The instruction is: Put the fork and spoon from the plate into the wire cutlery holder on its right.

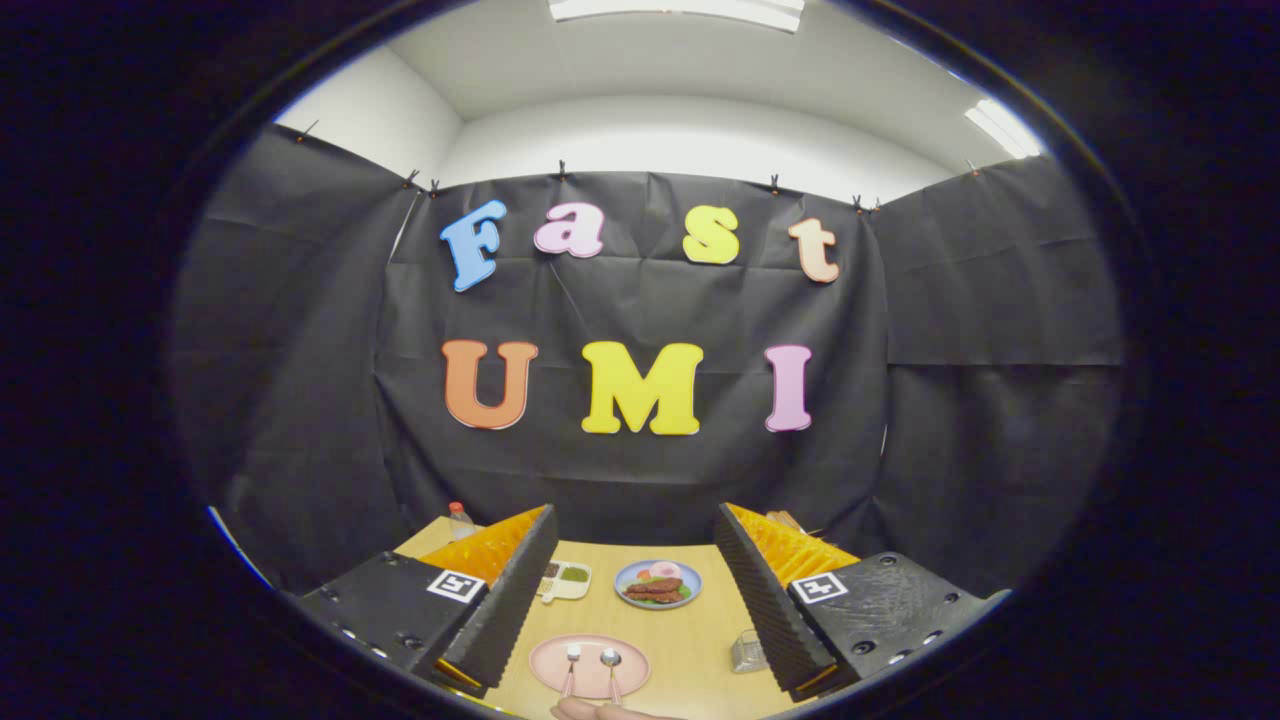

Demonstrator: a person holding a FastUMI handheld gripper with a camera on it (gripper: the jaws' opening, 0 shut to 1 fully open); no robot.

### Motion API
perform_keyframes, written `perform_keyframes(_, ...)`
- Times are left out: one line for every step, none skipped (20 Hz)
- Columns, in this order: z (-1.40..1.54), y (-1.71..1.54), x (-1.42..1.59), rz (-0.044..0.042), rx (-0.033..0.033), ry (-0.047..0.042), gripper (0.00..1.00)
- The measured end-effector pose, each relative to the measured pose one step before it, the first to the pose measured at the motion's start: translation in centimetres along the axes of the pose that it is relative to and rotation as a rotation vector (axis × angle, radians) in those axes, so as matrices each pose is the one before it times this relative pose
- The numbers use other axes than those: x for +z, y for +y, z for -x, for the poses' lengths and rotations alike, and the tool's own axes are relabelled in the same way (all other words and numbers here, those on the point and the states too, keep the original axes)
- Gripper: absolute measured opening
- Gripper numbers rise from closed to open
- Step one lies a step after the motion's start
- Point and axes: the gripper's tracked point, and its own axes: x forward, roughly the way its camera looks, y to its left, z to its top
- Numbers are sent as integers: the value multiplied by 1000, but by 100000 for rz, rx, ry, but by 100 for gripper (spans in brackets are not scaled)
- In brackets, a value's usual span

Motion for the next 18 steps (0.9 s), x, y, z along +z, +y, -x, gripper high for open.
perform_keyframes(-499,-50,-764,-323,-50,2264,95)
perform_keyframes(-561,-29,-928,-129,-445,2945,95)
perform_keyframes(-635,22,-1072,-351,-122,3608,95)
perform_keyframes(-748,92,-1283,-778,129,3705,95)
perform_keyframes(-735,57,-1308,-949,538,4208,95)
perform_keyframes(-987,309,-1537,-1061,1042,4479,95)
perform_keyframes(-1070,157,-1463,-1051,592,4868,95)
perform_keyframes(-1196,-44,-1636,-826,77,4930,95)
perform_keyframes(-1112,215,-1553,-141,548,5677,95)
perform_keyframes(-1486,25,-1594,-41,-243,4812,95)
perform_keyframes(-1261,185,-1668,137,108,4187,95)
perform_keyframes(-1180,292,-1333,383,-165,4741,95)
perform_keyframes(-1187,306,-1279,364,300,4174,95)
perform_keyframes(-1561,337,-1265,763,76,3696,94)
perform_keyframes(-1270,250,-1177,931,36,3986,93)
perform_keyframes(-1294,30,-1132,598,-349,2999,92)
perform_keyframes(-1097,-173,-905,1097,-1283,2682,92)
perform_keyframes(-929,-26,-1116,1077,-999,2245,92)
